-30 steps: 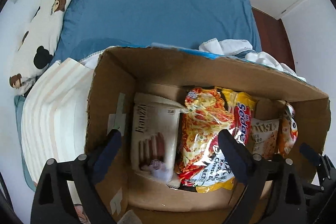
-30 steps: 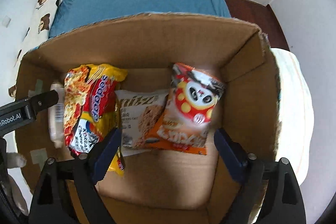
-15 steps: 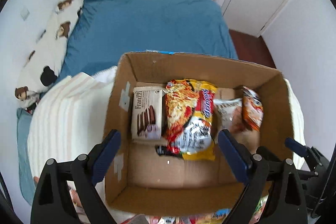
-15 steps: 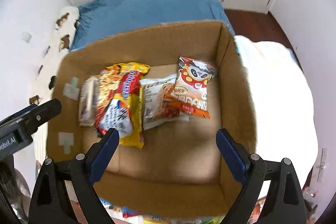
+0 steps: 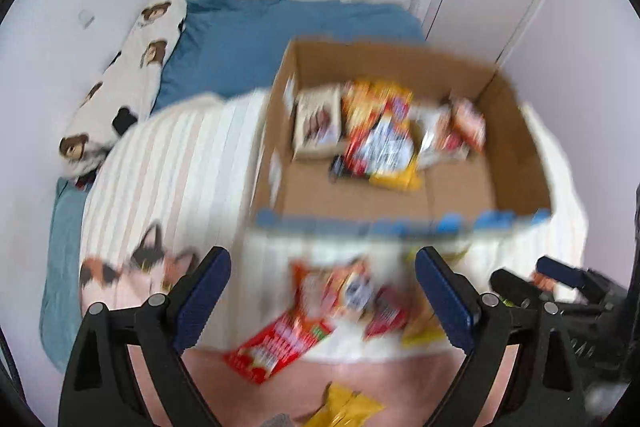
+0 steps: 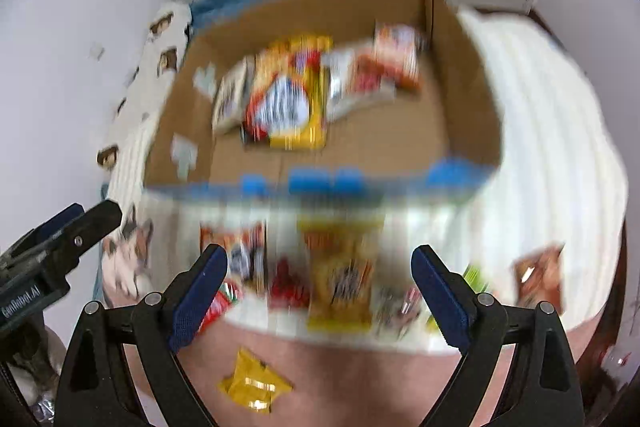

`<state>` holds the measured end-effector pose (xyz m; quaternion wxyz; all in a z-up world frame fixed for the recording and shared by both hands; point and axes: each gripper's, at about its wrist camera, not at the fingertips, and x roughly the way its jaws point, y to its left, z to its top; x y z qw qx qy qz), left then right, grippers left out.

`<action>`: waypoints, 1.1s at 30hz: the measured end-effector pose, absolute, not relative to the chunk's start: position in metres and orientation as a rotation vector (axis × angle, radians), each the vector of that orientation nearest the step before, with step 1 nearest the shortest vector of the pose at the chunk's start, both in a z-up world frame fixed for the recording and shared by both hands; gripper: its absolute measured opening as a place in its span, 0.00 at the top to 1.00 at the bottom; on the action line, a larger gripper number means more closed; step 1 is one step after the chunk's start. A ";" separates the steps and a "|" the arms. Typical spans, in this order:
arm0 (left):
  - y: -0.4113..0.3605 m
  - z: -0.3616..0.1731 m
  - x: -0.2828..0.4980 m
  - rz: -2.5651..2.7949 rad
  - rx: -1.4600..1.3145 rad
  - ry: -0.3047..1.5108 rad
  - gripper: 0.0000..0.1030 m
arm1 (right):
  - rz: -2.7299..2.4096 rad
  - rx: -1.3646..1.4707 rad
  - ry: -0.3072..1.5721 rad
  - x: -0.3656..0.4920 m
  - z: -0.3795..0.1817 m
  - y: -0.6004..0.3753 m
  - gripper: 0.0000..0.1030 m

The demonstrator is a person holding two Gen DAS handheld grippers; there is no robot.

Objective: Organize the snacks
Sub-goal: 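Move both tools back toward the remaining snacks, then grasp a red panda snack bag with left tool while right grasps yellow egg-biscuit bag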

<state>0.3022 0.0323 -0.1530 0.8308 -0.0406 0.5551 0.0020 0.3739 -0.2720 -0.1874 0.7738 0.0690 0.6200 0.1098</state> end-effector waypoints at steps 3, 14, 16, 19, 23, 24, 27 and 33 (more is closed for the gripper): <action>0.036 -0.188 0.289 0.008 -0.056 1.253 0.08 | 0.234 0.175 1.412 0.360 -0.224 -0.270 0.08; -0.035 -0.254 0.301 -0.275 0.585 1.266 0.08 | 0.213 0.153 1.513 0.355 -0.305 -0.261 0.18; -0.047 -0.263 0.305 -0.353 0.662 1.277 0.08 | 0.216 0.150 1.519 0.356 -0.308 -0.262 0.18; -0.058 -0.283 0.307 -0.403 0.786 1.308 0.08 | 0.233 0.166 1.530 0.357 -0.311 -0.267 0.18; -0.066 -0.309 0.307 -0.460 0.861 1.353 0.08 | 0.251 0.161 1.543 0.358 -0.308 -0.275 0.18; -0.066 -0.310 0.308 -0.463 0.849 1.352 0.14 | 0.248 0.148 1.544 0.358 -0.308 -0.275 0.18; -0.059 -0.308 0.314 -0.437 0.740 1.379 0.26 | 0.246 0.152 1.544 0.358 -0.309 -0.275 0.18; -0.005 -0.304 0.320 -0.248 0.204 1.527 0.27 | 0.220 0.158 1.560 0.362 -0.325 -0.260 0.18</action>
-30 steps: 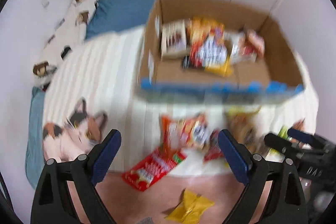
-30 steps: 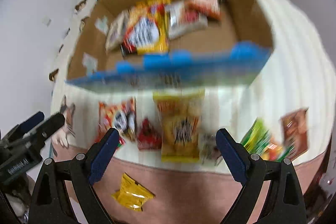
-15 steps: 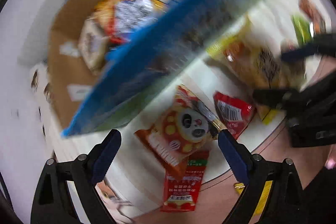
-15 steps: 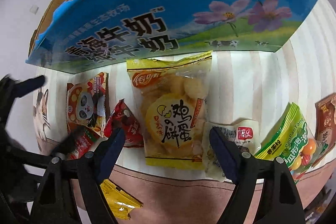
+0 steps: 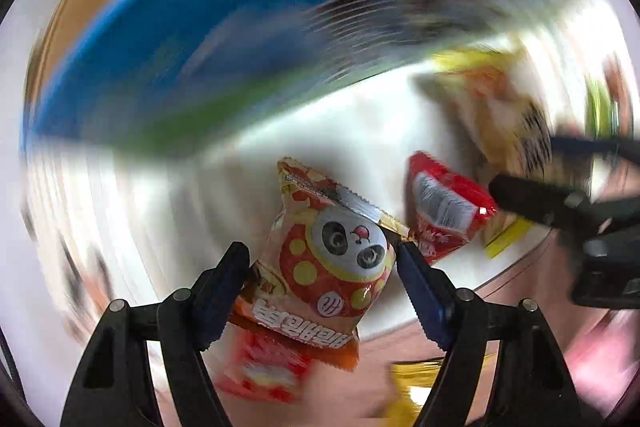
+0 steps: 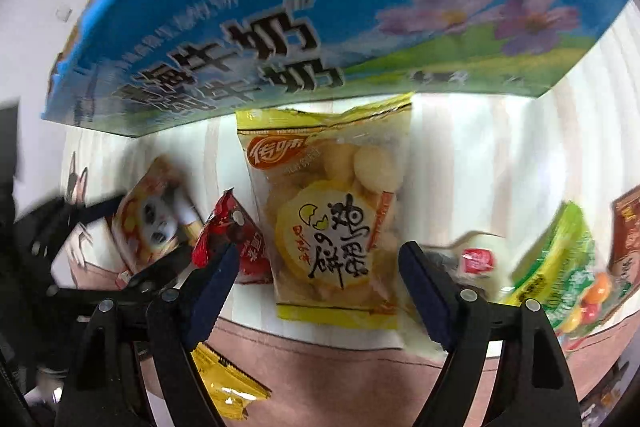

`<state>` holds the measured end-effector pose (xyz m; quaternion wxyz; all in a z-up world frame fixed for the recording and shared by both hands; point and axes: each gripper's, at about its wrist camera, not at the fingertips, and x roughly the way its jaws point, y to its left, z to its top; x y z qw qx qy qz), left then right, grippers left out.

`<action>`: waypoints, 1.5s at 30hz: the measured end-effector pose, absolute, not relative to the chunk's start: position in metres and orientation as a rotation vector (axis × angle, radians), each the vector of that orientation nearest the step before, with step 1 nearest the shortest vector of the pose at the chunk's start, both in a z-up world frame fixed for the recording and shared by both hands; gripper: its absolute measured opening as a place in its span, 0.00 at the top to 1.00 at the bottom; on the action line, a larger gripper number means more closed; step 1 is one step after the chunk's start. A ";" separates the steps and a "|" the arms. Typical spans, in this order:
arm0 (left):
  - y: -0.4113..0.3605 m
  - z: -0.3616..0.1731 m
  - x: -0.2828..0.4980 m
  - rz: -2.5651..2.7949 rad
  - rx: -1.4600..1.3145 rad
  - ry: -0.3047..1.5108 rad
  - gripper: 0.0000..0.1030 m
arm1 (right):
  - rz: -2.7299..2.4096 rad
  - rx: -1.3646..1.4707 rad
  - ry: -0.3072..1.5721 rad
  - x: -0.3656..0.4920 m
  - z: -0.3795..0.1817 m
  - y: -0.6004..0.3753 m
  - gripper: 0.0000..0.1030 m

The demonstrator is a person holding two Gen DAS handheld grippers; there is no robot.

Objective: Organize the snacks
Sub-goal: 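Grasp a red panda snack bag with left tool while right grasps yellow egg-biscuit bag, then carry both bags over the cardboard box and lower them inside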

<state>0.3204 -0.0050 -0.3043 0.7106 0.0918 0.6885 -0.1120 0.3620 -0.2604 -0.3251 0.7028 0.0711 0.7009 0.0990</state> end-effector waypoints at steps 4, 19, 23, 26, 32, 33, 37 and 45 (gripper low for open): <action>0.048 -0.316 0.311 -0.071 -0.290 1.615 0.27 | 0.166 0.120 1.564 0.363 -0.344 -0.252 0.27; 0.003 -0.329 0.302 -0.216 -0.084 1.626 0.27 | 0.248 0.073 1.679 0.306 -0.347 -0.250 0.34; -0.025 -0.327 0.304 -0.178 -0.041 1.620 0.27 | 0.200 0.096 1.646 0.305 -0.352 -0.250 0.34; -0.035 -0.322 0.297 -0.114 -0.079 1.597 0.35 | 0.163 0.110 1.607 0.307 -0.351 -0.248 0.38; -0.029 -0.315 0.274 -0.029 -0.112 1.558 0.46 | 0.129 0.134 1.542 0.303 -0.347 -0.262 0.50; -0.023 -0.314 0.270 -0.019 -0.110 1.553 0.47 | 0.133 0.137 1.537 0.303 -0.345 -0.265 0.51; -0.027 -0.314 0.240 0.012 -0.156 1.533 0.48 | 0.147 0.180 1.532 0.296 -0.337 -0.278 0.53; -0.035 -0.283 0.196 -0.036 -0.291 1.493 0.48 | 0.223 0.313 1.488 0.279 -0.288 -0.306 0.53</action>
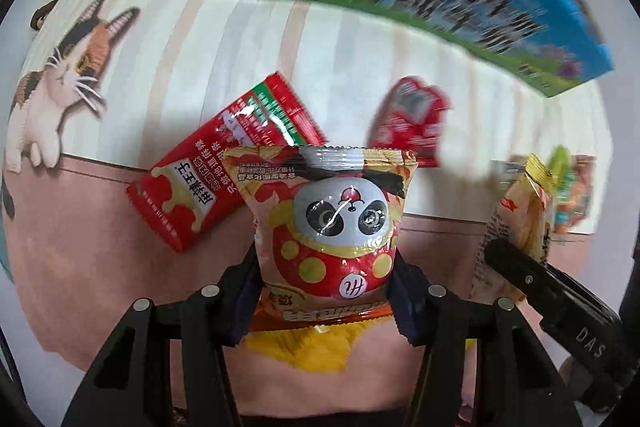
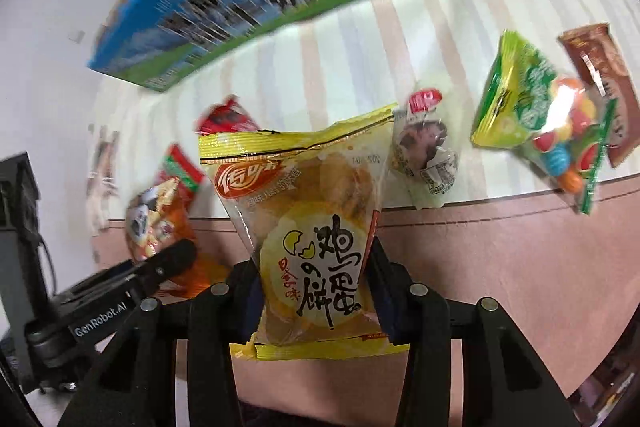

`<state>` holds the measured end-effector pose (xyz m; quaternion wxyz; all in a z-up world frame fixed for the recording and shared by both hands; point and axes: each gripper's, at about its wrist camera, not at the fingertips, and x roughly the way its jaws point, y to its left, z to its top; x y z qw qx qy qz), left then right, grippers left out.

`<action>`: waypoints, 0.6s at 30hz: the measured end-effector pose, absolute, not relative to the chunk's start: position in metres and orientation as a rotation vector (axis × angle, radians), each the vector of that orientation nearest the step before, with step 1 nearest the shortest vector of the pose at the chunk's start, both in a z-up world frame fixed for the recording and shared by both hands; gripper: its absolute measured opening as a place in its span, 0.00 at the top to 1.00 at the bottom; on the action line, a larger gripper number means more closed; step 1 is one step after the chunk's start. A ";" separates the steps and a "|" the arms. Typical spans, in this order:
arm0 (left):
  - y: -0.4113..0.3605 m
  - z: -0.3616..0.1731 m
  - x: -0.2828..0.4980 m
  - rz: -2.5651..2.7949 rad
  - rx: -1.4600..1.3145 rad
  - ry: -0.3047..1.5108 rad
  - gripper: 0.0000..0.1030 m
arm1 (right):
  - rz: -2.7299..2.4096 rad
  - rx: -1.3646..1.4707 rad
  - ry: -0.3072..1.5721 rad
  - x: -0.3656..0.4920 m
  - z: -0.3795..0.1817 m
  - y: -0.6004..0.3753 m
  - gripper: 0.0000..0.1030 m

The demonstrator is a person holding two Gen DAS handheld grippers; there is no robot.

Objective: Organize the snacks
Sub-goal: 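Carry both bags over the cardboard box and lower them inside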

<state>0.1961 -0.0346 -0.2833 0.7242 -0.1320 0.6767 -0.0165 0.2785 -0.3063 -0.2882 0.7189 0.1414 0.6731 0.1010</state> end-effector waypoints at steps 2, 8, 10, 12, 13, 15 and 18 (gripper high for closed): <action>-0.032 -0.253 0.187 -0.059 -0.312 1.444 0.48 | 0.252 0.338 1.452 0.276 -0.261 -0.308 0.53; -0.030 -0.167 0.229 -0.130 -0.322 1.303 0.48 | 0.321 0.367 1.334 0.298 -0.170 -0.304 0.54; -0.020 -0.146 0.255 -0.141 -0.309 1.275 0.48 | 0.330 0.345 1.288 0.319 -0.144 -0.302 0.54; -0.023 -0.136 0.283 -0.148 -0.292 1.253 0.48 | 0.333 0.333 1.258 0.340 -0.129 -0.296 0.54; -0.025 -0.130 0.300 -0.149 -0.280 1.246 0.48 | 0.329 0.335 1.247 0.354 -0.121 -0.295 0.54; -0.023 -0.125 0.332 -0.149 -0.276 1.250 0.48 | 0.321 0.324 1.239 0.378 -0.112 -0.289 0.54; -0.018 -0.126 0.373 -0.142 -0.278 1.283 0.48 | 0.288 0.307 1.243 0.410 -0.111 -0.287 0.54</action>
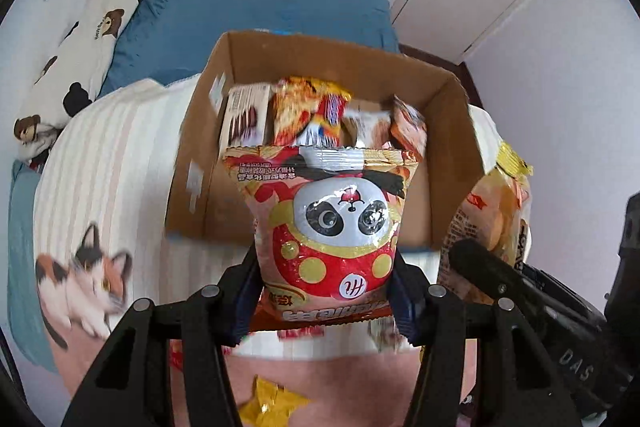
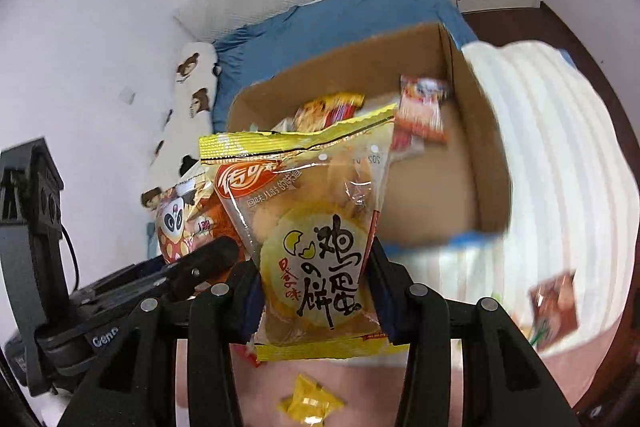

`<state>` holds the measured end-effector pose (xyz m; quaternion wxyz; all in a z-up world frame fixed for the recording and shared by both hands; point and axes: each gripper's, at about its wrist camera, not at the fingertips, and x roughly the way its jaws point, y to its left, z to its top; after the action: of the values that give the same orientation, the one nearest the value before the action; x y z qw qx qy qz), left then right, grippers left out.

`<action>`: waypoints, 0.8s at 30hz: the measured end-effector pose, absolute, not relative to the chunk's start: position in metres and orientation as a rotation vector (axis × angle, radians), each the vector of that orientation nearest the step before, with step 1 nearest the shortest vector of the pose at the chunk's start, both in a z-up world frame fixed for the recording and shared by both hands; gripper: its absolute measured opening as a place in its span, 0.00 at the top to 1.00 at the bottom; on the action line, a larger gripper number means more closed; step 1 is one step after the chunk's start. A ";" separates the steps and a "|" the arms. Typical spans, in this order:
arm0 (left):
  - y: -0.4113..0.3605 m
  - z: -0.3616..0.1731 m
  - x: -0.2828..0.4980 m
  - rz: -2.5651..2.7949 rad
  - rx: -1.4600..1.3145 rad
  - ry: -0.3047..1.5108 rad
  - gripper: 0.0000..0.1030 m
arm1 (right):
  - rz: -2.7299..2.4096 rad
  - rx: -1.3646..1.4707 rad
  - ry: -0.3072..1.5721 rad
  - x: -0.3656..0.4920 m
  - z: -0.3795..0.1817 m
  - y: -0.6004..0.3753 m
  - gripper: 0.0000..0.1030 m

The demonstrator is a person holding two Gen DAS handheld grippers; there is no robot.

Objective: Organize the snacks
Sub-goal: 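Carry both bags over the cardboard box and lower them inside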

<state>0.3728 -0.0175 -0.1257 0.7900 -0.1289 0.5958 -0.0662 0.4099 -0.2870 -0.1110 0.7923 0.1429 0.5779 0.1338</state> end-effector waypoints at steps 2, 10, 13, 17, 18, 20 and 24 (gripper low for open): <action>-0.016 -0.136 0.405 -0.134 -0.279 1.323 0.48 | 0.259 0.304 1.266 0.435 -0.119 -0.289 0.54; -0.013 -0.203 0.473 -0.116 -0.281 1.508 0.48 | 0.155 0.312 1.391 0.502 -0.184 -0.293 0.54; -0.011 -0.237 0.482 -0.104 -0.286 1.586 0.48 | 0.137 0.308 1.436 0.510 -0.210 -0.291 0.54; -0.009 -0.259 0.481 -0.102 -0.295 1.627 0.48 | 0.123 0.299 1.475 0.515 -0.236 -0.288 0.54; -0.009 -0.263 0.479 -0.098 -0.292 1.629 0.48 | 0.119 0.292 1.482 0.516 -0.241 -0.287 0.54; -0.009 -0.268 0.478 -0.088 -0.272 1.630 0.48 | 0.121 0.262 1.492 0.516 -0.249 -0.284 0.53; -0.013 -0.270 0.474 -0.082 -0.230 1.626 0.46 | 0.096 0.173 1.576 0.520 -0.269 -0.278 0.33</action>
<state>0.4737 -0.0131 -0.2700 0.6808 -0.1026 0.7243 -0.0366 0.5199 -0.2775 -0.2687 0.7008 0.0776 0.7078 0.0429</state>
